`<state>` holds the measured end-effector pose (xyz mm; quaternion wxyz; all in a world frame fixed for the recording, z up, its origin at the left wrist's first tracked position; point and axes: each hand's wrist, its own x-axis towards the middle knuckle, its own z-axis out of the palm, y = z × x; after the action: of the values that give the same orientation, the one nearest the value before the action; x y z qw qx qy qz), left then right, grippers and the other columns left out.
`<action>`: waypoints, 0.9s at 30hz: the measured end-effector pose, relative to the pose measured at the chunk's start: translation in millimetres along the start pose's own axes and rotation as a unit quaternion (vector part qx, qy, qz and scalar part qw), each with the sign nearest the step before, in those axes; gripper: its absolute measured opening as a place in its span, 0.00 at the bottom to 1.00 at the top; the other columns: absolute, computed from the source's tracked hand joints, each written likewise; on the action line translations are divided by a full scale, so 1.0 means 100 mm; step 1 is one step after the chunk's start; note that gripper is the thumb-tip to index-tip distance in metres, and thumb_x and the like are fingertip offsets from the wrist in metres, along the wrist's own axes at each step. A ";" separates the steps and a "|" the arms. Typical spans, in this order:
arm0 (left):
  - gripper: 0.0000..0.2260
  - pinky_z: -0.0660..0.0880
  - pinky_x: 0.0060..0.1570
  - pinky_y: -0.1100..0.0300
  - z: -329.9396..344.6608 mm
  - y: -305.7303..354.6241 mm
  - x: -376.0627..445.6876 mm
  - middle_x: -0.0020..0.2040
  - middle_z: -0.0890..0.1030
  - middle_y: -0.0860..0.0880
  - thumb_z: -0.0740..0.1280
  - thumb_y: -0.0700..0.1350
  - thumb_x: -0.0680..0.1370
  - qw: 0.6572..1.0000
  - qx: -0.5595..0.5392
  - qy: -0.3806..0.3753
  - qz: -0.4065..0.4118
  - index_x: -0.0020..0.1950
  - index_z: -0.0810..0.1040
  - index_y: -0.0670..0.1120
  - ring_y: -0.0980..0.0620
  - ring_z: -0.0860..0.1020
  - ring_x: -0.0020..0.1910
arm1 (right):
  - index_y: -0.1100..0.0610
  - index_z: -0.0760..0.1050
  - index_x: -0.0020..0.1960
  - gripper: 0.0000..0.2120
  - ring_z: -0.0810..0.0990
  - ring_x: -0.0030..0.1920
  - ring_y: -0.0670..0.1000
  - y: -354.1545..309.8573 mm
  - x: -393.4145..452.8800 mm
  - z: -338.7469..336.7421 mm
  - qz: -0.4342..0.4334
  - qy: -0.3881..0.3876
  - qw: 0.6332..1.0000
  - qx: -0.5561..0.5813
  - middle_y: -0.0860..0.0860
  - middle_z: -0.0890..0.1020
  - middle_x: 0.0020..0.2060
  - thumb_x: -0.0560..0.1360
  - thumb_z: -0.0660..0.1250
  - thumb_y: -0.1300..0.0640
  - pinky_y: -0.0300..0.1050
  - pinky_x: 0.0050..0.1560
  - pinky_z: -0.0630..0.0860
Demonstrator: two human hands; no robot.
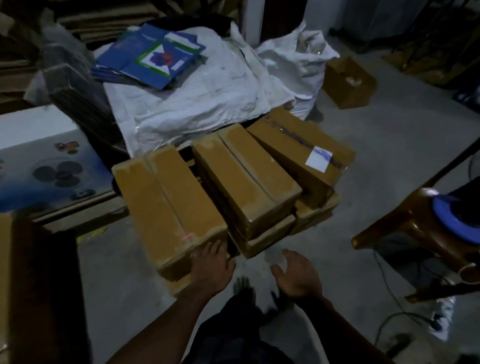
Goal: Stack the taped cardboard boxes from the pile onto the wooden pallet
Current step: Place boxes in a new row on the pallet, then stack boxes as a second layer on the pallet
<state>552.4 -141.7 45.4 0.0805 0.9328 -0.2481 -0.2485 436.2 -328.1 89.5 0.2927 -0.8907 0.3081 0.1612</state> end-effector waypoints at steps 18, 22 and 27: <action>0.26 0.59 0.73 0.50 -0.97 0.99 2.29 0.79 0.58 0.46 0.52 0.56 0.84 0.984 -0.057 0.039 -0.162 0.79 0.56 0.45 0.45 0.56 0.78 | 0.51 0.63 0.77 0.30 0.65 0.73 0.54 -0.40 3.07 -1.87 -0.116 -0.091 0.986 -0.072 0.51 0.67 0.74 0.79 0.61 0.39 0.53 0.72 0.64; 0.26 0.62 0.71 0.50 -0.94 1.32 2.57 0.78 0.62 0.46 0.53 0.56 0.83 0.963 -0.091 0.052 -0.248 0.77 0.59 0.45 0.45 0.58 0.77 | 0.53 0.62 0.78 0.30 0.65 0.73 0.54 -0.33 3.65 -2.10 -0.200 -0.120 0.966 -0.115 0.52 0.67 0.74 0.80 0.60 0.40 0.52 0.73 0.64; 0.26 0.64 0.71 0.50 -1.06 1.72 2.71 0.77 0.62 0.46 0.53 0.56 0.83 0.928 -0.119 0.083 -0.343 0.77 0.59 0.45 0.45 0.60 0.76 | 0.55 0.62 0.77 0.31 0.66 0.73 0.55 -0.36 4.13 -2.34 -0.282 -0.166 0.931 -0.164 0.53 0.68 0.74 0.80 0.59 0.40 0.51 0.72 0.65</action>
<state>737.4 -424.0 69.5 0.1215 0.9618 0.1257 -0.2107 797.4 -637.9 93.2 0.2224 -0.9372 -0.0393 0.2659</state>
